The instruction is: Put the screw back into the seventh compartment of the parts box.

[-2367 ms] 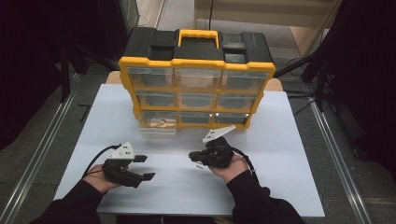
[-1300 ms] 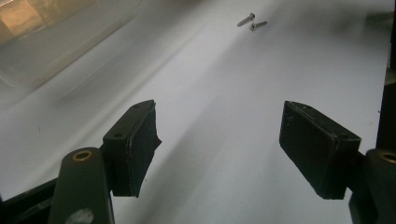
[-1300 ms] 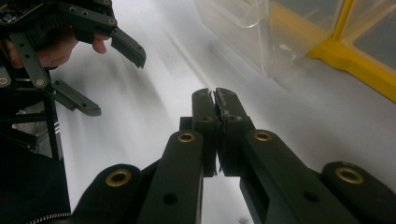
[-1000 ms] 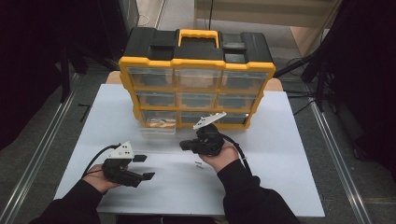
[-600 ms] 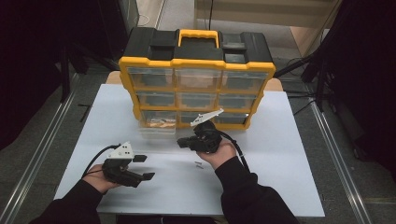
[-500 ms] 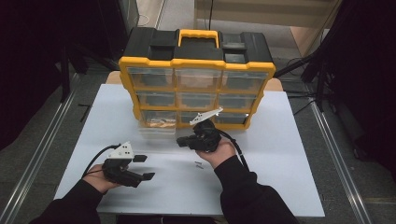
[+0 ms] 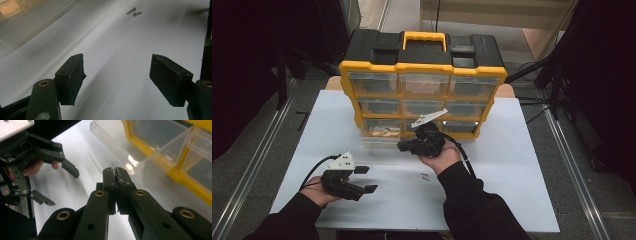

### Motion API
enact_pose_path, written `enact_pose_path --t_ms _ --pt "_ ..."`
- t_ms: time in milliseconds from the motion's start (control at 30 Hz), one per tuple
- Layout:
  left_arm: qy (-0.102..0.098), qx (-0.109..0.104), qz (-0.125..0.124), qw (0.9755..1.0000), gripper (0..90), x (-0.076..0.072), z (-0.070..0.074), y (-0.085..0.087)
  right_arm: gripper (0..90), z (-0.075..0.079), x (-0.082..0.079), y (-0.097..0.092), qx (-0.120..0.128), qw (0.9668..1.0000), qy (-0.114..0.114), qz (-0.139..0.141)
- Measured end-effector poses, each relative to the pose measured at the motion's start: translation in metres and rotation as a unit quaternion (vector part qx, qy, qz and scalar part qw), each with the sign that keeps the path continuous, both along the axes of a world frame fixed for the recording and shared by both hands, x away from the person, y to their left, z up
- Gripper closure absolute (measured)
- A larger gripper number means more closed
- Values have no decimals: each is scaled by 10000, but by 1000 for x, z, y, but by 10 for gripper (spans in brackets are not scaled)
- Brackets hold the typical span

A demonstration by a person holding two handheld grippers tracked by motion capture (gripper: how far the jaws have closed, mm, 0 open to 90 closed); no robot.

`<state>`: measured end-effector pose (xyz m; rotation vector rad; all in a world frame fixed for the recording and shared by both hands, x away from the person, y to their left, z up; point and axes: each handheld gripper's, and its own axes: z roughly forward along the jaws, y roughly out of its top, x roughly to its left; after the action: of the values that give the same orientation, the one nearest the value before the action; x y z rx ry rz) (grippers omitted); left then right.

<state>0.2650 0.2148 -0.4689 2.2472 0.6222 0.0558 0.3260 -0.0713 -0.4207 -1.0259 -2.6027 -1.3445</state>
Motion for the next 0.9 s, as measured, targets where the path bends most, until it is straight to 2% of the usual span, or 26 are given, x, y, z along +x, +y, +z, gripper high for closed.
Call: enact_pose_path --t_ms 267,800,867,900 --pt "27 34 -14 10000 277 0 1 0 891 4 3 7 42 10000 -45 -35" --pt "-5 -44 -1 10000 277 0 0 1 891 22 14 18 68 9998 -147 -109" --pt "6 -2 -11 10000 277 0 1 1 891 24 17 19 44 9998 -179 -121" --pt "22 88 -27 10000 277 0 2 1 891 25 18 19 61 9997 -196 -140"
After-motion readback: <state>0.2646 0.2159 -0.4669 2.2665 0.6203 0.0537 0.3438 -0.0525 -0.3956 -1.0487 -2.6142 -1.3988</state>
